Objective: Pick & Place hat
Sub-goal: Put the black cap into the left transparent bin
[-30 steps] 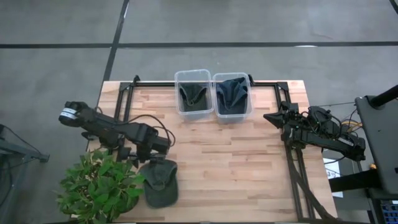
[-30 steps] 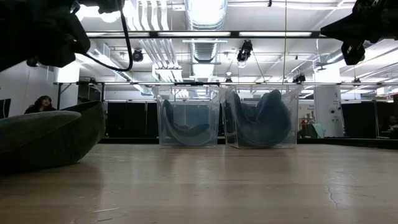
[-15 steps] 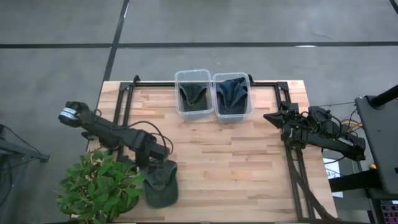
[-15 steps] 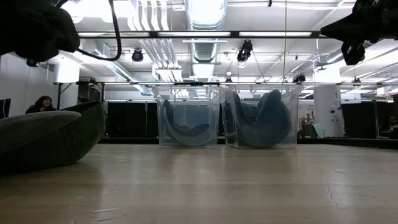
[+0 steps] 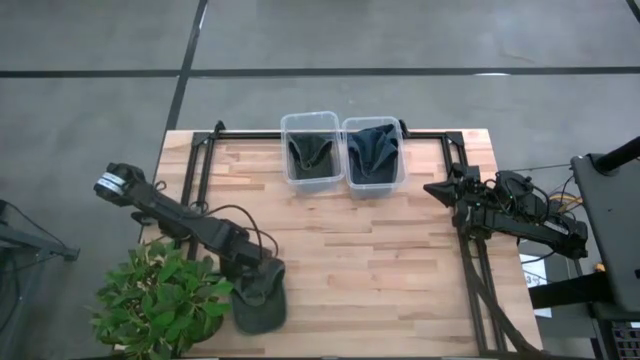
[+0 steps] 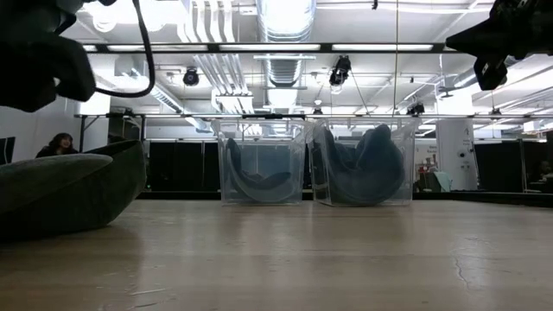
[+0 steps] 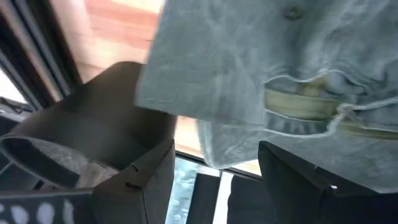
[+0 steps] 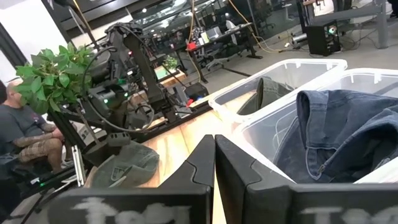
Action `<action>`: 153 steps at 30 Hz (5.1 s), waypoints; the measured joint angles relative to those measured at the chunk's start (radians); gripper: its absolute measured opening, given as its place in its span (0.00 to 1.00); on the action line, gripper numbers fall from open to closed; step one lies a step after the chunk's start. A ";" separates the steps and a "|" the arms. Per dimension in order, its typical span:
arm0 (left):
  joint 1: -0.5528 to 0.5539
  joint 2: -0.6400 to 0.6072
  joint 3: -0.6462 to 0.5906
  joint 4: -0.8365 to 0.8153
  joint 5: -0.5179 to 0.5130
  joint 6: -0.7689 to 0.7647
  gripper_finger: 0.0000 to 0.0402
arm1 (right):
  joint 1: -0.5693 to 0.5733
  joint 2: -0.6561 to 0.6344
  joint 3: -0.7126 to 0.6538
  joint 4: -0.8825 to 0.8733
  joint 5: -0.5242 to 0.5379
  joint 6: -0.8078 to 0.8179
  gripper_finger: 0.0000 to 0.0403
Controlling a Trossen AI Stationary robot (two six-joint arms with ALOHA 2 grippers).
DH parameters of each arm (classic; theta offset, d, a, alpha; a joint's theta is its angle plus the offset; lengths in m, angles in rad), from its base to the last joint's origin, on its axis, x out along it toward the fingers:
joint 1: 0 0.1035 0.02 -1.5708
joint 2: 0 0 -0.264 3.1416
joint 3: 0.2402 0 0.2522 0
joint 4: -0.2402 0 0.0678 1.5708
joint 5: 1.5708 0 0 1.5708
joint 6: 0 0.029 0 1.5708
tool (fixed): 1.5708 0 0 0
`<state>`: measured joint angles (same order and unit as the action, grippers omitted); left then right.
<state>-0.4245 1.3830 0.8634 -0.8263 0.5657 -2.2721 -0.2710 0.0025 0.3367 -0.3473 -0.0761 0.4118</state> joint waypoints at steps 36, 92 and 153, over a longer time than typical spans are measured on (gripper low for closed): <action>-0.051 -0.011 -0.164 0.369 -0.148 -0.058 0.55 | 0.000 0.000 0.000 0.000 -0.006 -0.001 0.02; -0.047 -0.318 -0.163 0.652 -1.411 0.780 0.04 | 0.000 0.000 0.000 0.008 -0.001 -0.001 0.02; 0.106 -0.359 -0.155 1.918 -1.596 1.324 0.03 | 0.000 0.000 0.000 0.008 -0.001 -0.019 0.02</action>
<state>-0.3189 1.0237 0.7086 1.0919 -1.0306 -0.9481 -0.2707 0.0025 0.3367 -0.3396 -0.0772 0.3927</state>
